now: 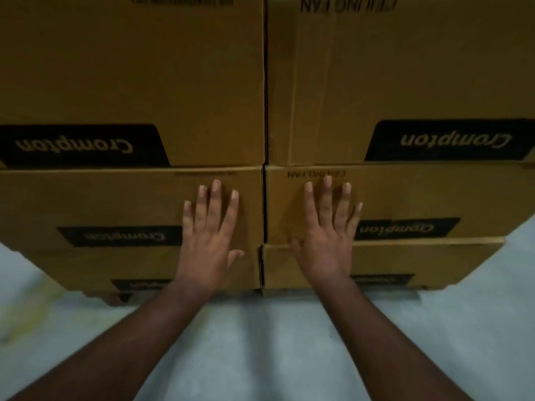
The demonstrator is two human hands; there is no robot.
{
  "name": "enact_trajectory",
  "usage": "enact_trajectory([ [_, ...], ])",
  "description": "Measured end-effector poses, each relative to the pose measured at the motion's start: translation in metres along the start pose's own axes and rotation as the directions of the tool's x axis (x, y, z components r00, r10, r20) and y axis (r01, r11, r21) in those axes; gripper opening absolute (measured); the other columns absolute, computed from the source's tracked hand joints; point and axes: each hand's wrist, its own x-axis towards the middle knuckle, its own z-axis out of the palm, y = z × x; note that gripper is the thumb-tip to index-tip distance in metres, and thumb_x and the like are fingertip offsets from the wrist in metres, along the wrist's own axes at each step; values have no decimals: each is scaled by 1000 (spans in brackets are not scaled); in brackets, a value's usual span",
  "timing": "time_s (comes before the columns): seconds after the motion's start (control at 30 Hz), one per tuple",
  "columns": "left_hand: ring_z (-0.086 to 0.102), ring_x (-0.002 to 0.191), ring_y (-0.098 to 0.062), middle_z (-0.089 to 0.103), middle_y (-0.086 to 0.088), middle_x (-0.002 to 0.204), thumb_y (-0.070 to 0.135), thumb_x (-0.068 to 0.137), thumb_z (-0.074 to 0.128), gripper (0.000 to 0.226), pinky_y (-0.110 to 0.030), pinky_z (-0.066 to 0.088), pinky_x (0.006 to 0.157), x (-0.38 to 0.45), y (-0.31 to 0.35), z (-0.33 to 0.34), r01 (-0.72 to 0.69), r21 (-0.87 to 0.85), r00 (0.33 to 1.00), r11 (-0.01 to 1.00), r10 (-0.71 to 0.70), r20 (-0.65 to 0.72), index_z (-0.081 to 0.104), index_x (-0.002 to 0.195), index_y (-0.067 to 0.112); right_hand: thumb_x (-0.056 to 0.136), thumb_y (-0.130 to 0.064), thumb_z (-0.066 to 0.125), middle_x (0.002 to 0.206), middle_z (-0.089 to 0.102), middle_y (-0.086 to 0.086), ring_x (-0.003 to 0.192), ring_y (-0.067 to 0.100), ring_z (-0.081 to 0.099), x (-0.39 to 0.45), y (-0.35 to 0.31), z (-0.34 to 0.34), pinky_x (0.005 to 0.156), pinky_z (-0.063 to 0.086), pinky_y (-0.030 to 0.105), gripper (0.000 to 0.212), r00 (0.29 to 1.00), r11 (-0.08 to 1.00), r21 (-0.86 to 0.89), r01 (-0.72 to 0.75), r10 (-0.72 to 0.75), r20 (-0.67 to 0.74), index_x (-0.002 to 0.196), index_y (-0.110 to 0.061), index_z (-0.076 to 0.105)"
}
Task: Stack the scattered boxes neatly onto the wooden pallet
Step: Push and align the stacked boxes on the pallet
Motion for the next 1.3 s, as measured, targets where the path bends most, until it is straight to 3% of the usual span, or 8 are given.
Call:
enact_trajectory([
  [0.23,-24,154,-40,-25,-20,167,47,63,94,148,-52,-20,123,7,-2,30,27,80,1000,996,-26,-16,-7,164,13,74,-49,89,174,-17,6,159,37,-18,4,16,20,126,5,64,134,998,1000,-1,25,-25,-54,167,-25,-4],
  [0.4,-30,151,-39,-33,-18,164,45,68,92,145,-53,-21,123,4,3,33,25,85,1000,996,-24,-8,-13,163,13,78,-61,81,171,-24,8,157,39,-21,-3,19,25,126,6,66,132,998,998,3,59,-59,-8,167,-23,-9],
  [0.63,-34,151,-31,-40,-9,162,58,71,83,141,-49,-19,124,4,-13,30,-2,110,999,994,-1,32,-19,162,23,78,-73,74,164,-39,9,153,45,-22,-5,-7,40,125,-8,65,137,1000,996,90,28,-28,0,163,-20,-20],
  [0.83,-36,150,-28,-42,-5,161,62,68,83,143,-49,-20,123,6,-19,31,-14,122,1000,992,12,18,-19,162,25,74,-83,68,168,-31,13,152,48,-19,-3,-13,48,124,-8,67,140,999,993,113,30,-28,-20,163,-16,-18],
  [1.07,-41,148,-26,-46,-4,159,64,69,80,143,-48,-23,122,7,-23,28,-22,142,1000,990,19,23,-23,160,26,64,-94,64,164,-36,15,151,49,-24,-4,-17,54,122,-4,73,150,998,992,117,53,-56,27,164,-14,-14],
  [1.3,-38,149,-30,-44,-7,160,63,70,80,141,-50,-21,123,7,-21,31,-40,140,999,989,40,0,-18,162,22,65,-90,68,162,-39,16,148,47,-32,-2,-20,58,120,-13,70,150,998,993,110,37,-42,38,163,-15,-18],
])
